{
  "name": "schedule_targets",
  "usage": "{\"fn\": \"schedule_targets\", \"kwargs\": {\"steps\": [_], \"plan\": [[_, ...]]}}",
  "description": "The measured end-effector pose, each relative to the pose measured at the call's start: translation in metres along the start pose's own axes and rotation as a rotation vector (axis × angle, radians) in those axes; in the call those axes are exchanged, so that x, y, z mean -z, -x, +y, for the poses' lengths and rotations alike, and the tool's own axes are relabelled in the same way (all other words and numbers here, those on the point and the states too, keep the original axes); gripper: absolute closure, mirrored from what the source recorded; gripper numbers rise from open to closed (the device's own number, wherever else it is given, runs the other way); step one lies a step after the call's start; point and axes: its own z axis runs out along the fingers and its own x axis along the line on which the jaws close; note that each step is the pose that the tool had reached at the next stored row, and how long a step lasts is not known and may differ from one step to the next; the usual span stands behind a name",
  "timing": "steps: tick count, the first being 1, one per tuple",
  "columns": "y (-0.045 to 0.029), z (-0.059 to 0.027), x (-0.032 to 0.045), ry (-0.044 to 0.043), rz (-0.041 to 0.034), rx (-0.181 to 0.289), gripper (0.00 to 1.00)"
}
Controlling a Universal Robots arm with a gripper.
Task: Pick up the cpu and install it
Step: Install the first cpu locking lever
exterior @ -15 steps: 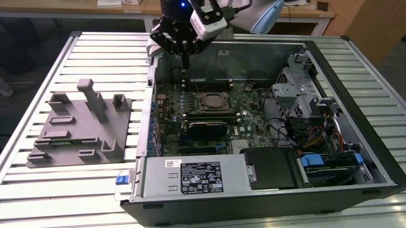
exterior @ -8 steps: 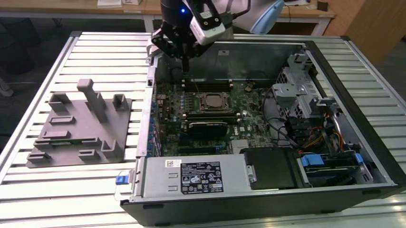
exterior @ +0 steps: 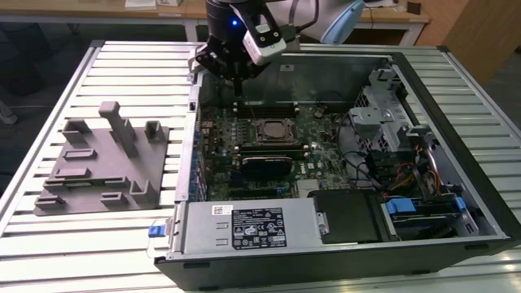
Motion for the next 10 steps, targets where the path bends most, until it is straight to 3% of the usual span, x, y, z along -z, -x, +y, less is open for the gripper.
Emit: {"fn": "schedule_targets", "kwargs": {"steps": [10], "plan": [[0.0000,0.0043,-0.0042,-0.0002,0.0001,0.000,0.89]]}}
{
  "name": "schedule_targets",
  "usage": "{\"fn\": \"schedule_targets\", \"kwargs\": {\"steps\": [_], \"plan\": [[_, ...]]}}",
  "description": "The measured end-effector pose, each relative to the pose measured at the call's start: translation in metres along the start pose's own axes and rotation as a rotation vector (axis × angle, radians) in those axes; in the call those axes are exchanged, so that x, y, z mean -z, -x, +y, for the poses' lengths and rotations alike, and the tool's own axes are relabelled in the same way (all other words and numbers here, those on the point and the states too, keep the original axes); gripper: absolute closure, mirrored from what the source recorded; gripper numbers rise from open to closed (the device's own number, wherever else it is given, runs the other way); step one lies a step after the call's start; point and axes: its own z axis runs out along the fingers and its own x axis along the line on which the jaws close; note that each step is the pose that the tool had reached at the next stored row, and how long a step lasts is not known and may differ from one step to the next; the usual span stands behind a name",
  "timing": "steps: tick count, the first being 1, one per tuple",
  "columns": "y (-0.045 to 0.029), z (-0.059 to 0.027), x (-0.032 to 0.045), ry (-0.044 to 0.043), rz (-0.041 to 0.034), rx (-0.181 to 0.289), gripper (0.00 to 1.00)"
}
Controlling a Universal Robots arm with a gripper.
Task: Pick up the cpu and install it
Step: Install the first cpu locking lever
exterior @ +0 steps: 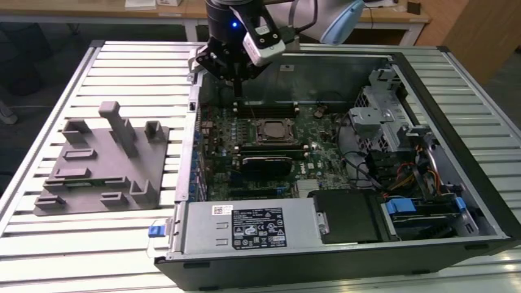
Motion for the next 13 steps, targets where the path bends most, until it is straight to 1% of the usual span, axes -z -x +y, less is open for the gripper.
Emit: {"fn": "schedule_targets", "kwargs": {"steps": [13], "plan": [[-0.0001,-0.0001,-0.0031,0.0001,-0.0001,0.000,0.89]]}}
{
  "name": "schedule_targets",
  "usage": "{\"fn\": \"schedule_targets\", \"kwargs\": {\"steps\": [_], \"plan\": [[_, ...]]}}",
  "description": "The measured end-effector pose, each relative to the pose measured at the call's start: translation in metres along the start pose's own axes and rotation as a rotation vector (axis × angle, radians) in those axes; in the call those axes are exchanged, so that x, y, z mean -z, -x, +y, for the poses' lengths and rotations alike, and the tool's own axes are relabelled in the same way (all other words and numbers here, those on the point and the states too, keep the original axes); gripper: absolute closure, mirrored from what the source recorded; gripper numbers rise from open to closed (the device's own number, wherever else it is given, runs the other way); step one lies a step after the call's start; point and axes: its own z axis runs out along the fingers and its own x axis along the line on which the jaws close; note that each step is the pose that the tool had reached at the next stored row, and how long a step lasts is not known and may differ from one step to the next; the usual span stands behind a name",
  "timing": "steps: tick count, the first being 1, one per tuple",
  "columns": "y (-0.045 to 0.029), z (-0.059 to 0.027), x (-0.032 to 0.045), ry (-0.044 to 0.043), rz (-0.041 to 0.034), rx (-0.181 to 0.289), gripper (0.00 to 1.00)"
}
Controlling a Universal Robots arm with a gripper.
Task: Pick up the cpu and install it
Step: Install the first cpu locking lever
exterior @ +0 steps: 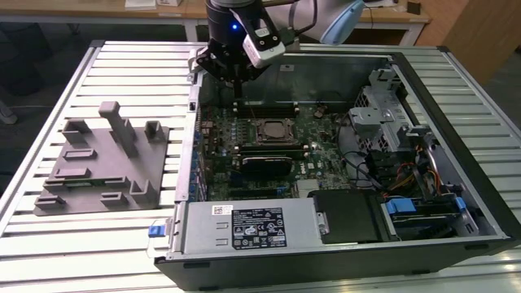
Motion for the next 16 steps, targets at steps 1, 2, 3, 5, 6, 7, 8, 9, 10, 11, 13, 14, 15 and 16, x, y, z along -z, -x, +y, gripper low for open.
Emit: {"fn": "schedule_targets", "kwargs": {"steps": [1,2,3,5,6,7,8,9,10,11,13,14,15,16], "plan": [[0.0000,0.0000,-0.0004,0.0001,0.0000,0.000,0.89],[0.0000,0.0000,-0.0007,0.0000,0.0000,0.000,0.89],[0.0000,0.0000,-0.0011,0.0000,0.0000,0.000,0.89],[0.0000,-0.0001,-0.0018,0.0000,0.0000,0.000,0.89],[-0.0001,-0.0001,-0.0022,0.0000,0.0000,0.000,0.89],[-0.0001,-0.0001,-0.0027,0.0000,0.0000,0.000,0.89],[-0.0001,-0.0001,-0.0033,0.0001,-0.0001,0.000,0.89],[-0.0001,-0.0002,-0.0038,0.0000,0.0000,0.000,0.89],[-0.0001,-0.0002,-0.0044,0.0000,0.0000,0.000,0.89],[-0.0001,-0.0002,-0.0049,0.0000,0.0000,0.000,0.89],[-0.0001,-0.0002,-0.0058,-0.0001,0.0001,0.000,0.89],[-0.0002,-0.0002,-0.0062,0.0000,0.0000,0.000,0.89],[-0.0002,-0.0002,-0.0069,-0.0003,0.0000,0.000,0.89],[-0.0002,0.0002,-0.0079,-0.0006,0.0001,0.000,0.89]]}}
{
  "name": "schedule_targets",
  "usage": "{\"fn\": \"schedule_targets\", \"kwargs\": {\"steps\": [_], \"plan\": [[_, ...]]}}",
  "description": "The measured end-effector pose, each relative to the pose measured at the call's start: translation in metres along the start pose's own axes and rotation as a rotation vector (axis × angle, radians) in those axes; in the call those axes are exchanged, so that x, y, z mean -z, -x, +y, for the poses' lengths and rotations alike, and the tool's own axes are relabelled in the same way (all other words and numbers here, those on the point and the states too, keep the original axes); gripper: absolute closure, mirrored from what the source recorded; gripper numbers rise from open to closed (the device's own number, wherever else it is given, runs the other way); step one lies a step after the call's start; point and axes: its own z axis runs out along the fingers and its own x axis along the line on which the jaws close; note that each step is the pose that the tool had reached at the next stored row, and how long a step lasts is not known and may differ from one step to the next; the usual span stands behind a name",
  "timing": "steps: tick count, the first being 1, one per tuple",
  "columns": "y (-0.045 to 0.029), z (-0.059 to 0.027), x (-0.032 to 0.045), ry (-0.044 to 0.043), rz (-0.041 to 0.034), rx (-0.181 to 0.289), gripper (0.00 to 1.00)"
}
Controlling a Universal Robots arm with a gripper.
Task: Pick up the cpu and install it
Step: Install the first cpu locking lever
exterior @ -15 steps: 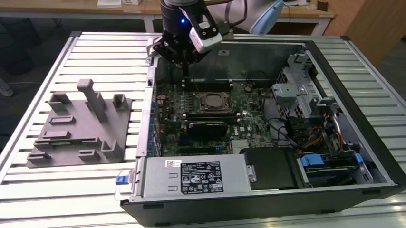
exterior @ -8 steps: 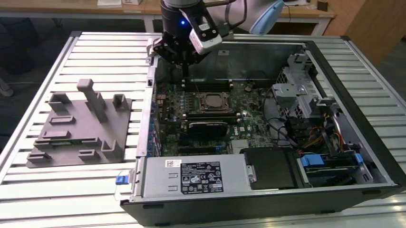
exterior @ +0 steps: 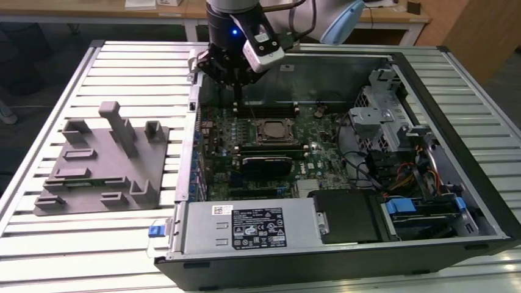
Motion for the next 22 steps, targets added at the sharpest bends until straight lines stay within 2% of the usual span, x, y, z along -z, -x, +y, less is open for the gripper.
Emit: {"fn": "schedule_targets", "kwargs": {"steps": [7,16,22], "plan": [[-0.0001,0.0040,-0.0075,0.0002,-0.0002,0.000,0.89],[-0.0002,0.0039,-0.0099,0.0000,-0.0002,0.000,0.89],[-0.0003,0.0065,-0.0151,-0.0001,-0.0011,0.000,0.89]]}}
